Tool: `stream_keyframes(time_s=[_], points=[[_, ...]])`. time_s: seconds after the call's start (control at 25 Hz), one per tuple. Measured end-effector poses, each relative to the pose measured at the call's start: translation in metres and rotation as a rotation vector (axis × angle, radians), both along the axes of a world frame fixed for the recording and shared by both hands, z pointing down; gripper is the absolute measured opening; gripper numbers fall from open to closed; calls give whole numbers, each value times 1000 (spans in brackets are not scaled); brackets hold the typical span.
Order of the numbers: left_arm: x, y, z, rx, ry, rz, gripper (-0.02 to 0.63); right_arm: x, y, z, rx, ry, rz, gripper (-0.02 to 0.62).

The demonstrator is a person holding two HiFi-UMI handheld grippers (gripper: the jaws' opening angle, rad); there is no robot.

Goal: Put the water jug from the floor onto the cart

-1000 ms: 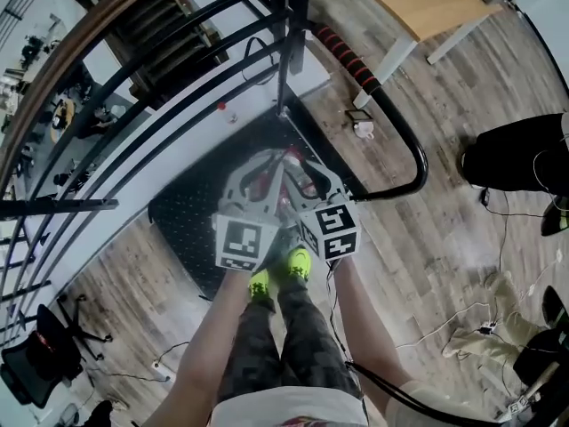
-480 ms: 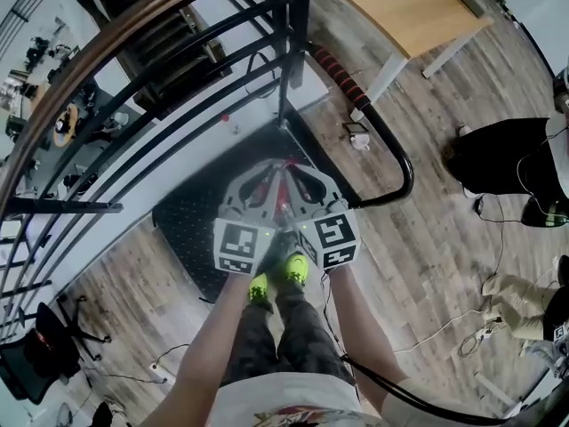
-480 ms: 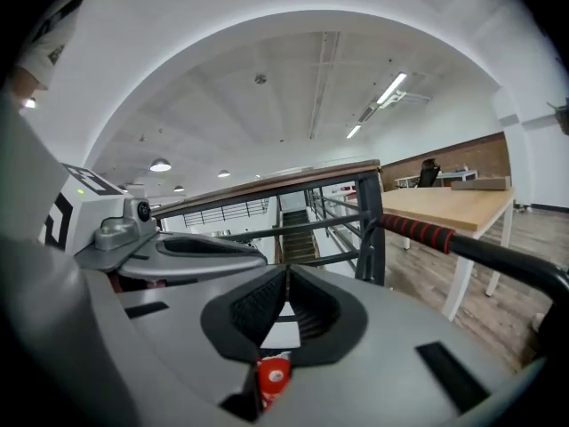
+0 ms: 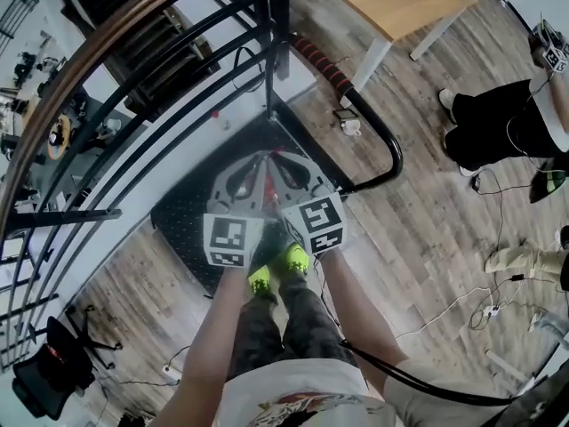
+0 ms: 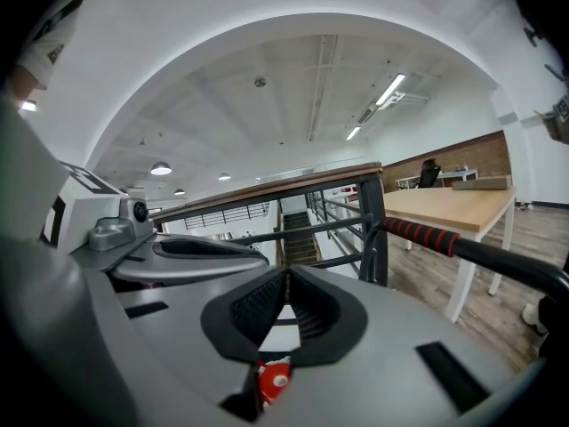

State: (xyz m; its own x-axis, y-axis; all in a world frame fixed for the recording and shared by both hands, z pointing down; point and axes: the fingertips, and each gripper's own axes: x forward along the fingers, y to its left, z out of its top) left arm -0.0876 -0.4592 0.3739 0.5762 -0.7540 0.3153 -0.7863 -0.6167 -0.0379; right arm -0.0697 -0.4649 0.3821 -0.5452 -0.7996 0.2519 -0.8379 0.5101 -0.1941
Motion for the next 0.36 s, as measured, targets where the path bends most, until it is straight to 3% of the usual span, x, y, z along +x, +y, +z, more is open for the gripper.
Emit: stream_keyframes(time_s=[0.36], points=[[12,10,7,-13,-9,8,34,11,12,8,-16,-11,-5,29]])
